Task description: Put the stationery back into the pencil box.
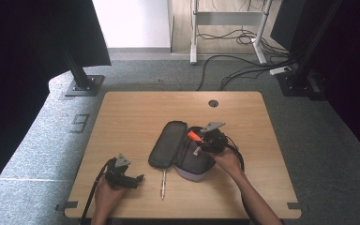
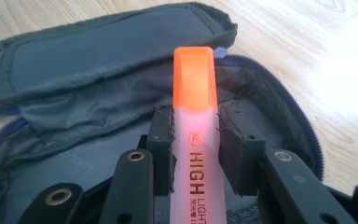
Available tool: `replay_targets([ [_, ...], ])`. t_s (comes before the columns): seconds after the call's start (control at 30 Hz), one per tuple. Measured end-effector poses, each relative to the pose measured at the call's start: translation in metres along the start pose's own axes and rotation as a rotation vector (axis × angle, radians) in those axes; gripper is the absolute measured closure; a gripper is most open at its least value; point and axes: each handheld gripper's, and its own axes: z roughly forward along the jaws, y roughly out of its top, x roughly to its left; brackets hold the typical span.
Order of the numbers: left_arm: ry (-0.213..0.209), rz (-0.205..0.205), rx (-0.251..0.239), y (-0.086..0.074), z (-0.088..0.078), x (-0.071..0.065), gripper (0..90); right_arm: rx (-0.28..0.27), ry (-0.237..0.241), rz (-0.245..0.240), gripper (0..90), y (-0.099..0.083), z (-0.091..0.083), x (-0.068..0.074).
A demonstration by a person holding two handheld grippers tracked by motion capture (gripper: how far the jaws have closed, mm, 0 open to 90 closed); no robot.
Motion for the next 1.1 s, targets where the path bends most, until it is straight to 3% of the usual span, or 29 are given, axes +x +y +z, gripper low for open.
replay_targets([
  [0.57,0.001,0.001,0.001,0.000,0.000,0.000,0.0,0.043,0.012,-0.001,65.2,-0.013,0.025,0.000],
  [1.1,0.001,0.002,0.001,0.000,0.000,0.000,0.0,0.026,0.032,0.009,59.6,-0.009,0.016,0.000],
])
